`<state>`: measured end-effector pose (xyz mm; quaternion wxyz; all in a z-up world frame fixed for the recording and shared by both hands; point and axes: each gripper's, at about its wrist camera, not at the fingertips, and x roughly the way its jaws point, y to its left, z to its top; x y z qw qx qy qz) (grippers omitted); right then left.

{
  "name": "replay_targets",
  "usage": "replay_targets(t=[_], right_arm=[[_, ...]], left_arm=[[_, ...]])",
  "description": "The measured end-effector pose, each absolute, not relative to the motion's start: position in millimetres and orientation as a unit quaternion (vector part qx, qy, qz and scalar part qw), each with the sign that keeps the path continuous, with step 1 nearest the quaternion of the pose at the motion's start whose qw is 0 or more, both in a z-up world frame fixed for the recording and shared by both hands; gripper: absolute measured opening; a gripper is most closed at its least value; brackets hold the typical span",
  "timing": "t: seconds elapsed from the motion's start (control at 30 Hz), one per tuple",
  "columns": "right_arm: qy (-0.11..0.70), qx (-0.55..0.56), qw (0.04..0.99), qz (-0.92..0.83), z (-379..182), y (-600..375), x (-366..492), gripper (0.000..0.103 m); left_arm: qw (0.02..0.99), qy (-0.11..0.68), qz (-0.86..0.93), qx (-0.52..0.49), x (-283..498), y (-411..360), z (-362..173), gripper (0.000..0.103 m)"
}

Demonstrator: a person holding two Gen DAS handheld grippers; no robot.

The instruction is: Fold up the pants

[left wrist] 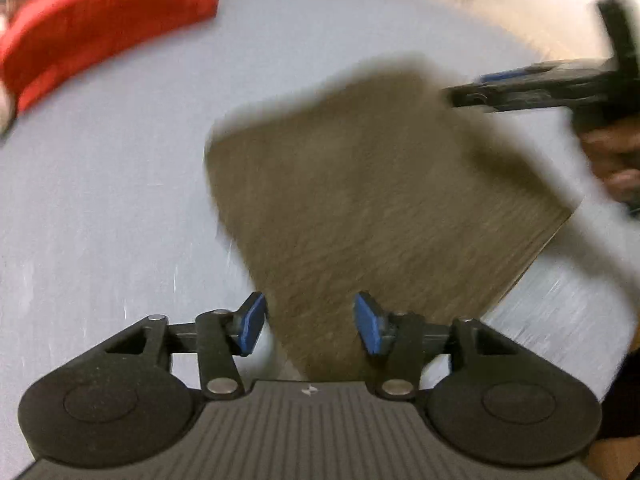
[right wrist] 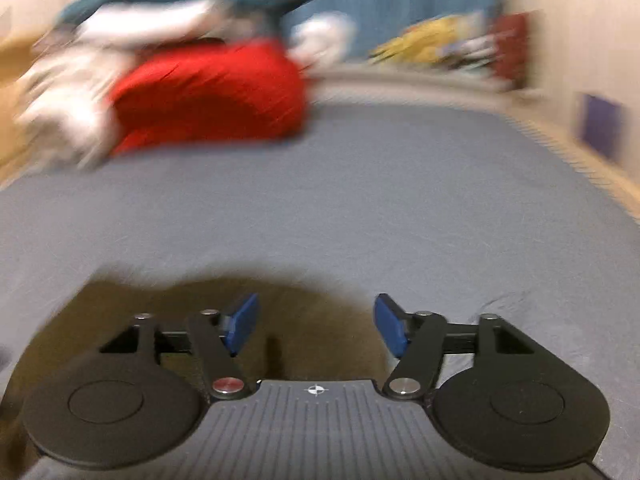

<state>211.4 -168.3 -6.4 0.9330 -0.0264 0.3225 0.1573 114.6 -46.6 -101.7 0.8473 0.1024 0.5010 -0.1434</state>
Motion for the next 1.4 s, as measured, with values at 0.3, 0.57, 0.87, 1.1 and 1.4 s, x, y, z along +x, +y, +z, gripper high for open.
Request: replay_targets(t=[0.3, 0.57, 0.87, 1.1, 1.4], right_arm=[[0.36, -0.023, 0.924, 0.128, 22, -199, 164, 0.074], [0.345, 0.045, 0.929, 0.124, 83, -197, 81, 0.1], [0.412, 0.074, 0.905, 0.074, 49, -194, 52, 0.102], [0.402, -0.015, 0.914, 0.05, 33, -178, 40, 0.102], [0.423, -0.053, 0.902, 0.072, 21, -164, 32, 0.102]], left_arm=[[0.913, 0.404, -0.029, 0.056, 80, -52, -40, 0.101], [0.915, 0.403, 0.021, -0.006, 42, -78, -15, 0.103], [0.89, 0.455, 0.024, -0.027, 13, -118, -47, 0.103], [0.869, 0.494, 0.013, -0.032, 14, -128, -76, 0.103], [0.866, 0.498, 0.022, -0.038, 23, -126, -85, 0.103]])
